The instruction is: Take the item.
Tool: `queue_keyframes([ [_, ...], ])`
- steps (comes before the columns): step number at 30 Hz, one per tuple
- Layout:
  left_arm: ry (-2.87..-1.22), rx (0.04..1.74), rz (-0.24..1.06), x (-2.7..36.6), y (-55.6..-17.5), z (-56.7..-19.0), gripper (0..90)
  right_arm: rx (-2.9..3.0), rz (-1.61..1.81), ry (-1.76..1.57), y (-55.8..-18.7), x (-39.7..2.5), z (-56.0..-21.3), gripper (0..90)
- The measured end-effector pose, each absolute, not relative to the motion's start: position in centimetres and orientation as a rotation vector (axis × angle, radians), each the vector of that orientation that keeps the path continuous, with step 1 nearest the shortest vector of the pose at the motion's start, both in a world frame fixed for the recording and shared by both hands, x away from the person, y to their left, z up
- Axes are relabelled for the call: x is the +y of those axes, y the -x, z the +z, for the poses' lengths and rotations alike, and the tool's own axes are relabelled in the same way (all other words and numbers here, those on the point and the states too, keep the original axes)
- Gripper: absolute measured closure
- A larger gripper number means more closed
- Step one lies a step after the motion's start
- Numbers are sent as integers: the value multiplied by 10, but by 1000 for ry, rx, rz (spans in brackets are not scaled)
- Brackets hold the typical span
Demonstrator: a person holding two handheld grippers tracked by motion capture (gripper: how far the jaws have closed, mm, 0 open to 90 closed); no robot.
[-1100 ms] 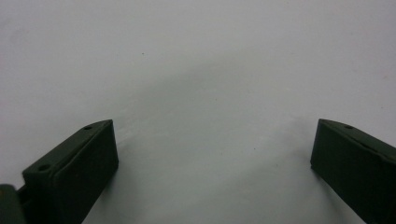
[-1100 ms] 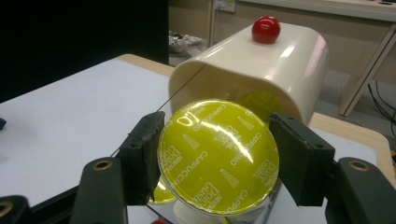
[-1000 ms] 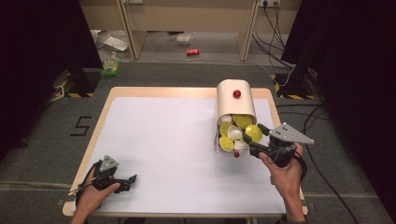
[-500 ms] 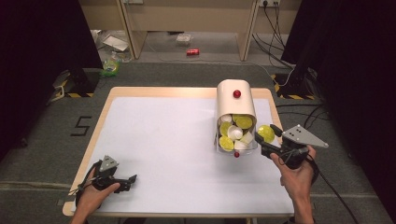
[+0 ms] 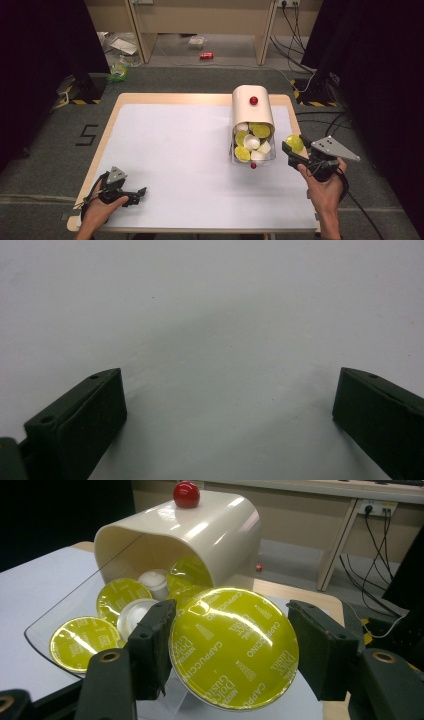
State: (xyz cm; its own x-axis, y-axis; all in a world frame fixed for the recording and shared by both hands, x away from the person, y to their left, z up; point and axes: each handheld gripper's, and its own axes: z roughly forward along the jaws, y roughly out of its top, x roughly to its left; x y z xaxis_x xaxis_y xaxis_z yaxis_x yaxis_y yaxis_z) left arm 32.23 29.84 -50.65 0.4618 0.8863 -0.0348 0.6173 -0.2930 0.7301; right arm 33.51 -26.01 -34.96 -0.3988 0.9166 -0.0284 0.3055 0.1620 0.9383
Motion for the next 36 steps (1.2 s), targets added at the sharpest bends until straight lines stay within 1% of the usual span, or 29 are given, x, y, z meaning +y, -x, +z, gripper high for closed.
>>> queue_keyframes([
  [19, -2023, 1248, 500, 298, -322, -507, 0, 1784, 1209, -1214, -341, -273, -363, 386],
  [36, -2023, 1248, 500, 298, -322, -507, 0, 1776, 1143, -1291, -354, -287, -393, 386],
])
